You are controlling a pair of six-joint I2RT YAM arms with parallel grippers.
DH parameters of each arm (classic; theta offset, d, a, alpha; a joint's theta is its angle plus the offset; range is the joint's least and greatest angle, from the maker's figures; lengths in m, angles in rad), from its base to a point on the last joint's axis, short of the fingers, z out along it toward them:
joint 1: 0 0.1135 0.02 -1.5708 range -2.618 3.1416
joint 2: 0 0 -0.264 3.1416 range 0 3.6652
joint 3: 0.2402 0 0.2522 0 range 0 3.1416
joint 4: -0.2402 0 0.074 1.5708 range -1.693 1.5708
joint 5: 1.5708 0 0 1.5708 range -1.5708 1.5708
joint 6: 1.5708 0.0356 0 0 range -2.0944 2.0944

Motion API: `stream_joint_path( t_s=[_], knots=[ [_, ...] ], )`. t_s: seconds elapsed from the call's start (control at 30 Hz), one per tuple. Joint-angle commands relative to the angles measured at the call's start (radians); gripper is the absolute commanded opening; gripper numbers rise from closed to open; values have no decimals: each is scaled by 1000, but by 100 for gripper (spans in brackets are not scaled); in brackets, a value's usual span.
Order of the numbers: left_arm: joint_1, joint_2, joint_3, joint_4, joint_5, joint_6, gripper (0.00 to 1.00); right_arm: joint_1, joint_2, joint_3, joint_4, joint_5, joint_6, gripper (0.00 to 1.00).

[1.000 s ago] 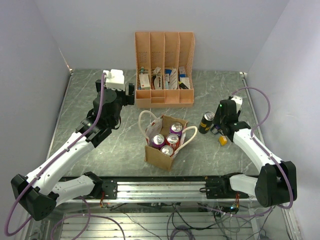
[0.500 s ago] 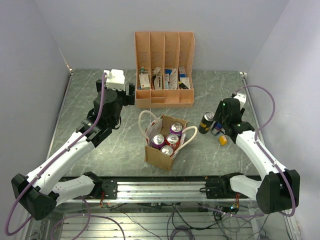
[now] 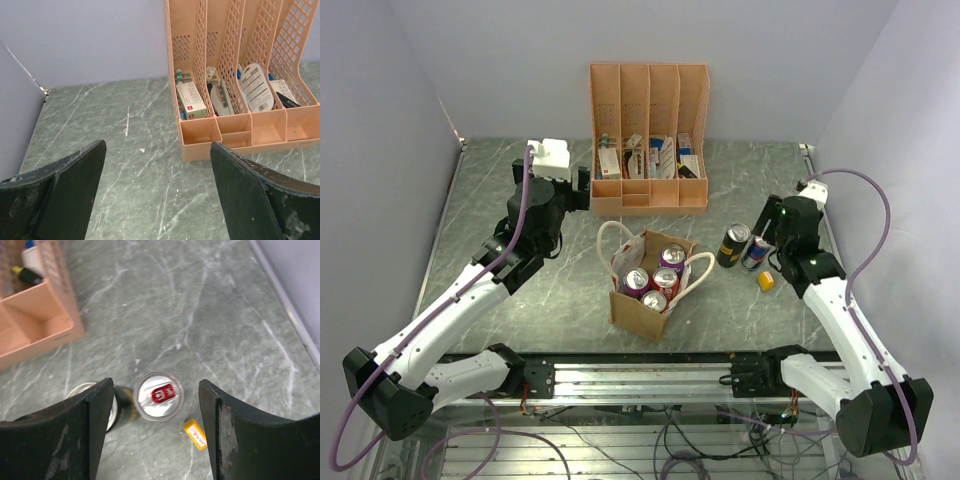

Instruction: Take the beverage out of the canvas bag

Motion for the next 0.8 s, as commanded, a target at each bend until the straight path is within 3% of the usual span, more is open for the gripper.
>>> stream_joint_path(
  t_s=[0.0, 0.37, 0.47, 0.6, 0.77],
  knots=[
    [-8, 2, 44, 8, 12, -15, 95, -6, -60, 2, 60, -212, -75, 71],
    [-7, 1, 44, 9, 9, -13, 96, 20, 1, 89, 93, -752, -154, 80],
    [-8, 3, 45, 8, 9, -13, 95, 123, 43, 129, 67, -718, -179, 80],
    [-7, 4, 44, 9, 8, -12, 96, 352, 111, 188, 7, -584, -239, 80],
    [-8, 7, 44, 9, 7, -12, 96, 512, 187, 243, -42, -473, -262, 80]
  ],
)
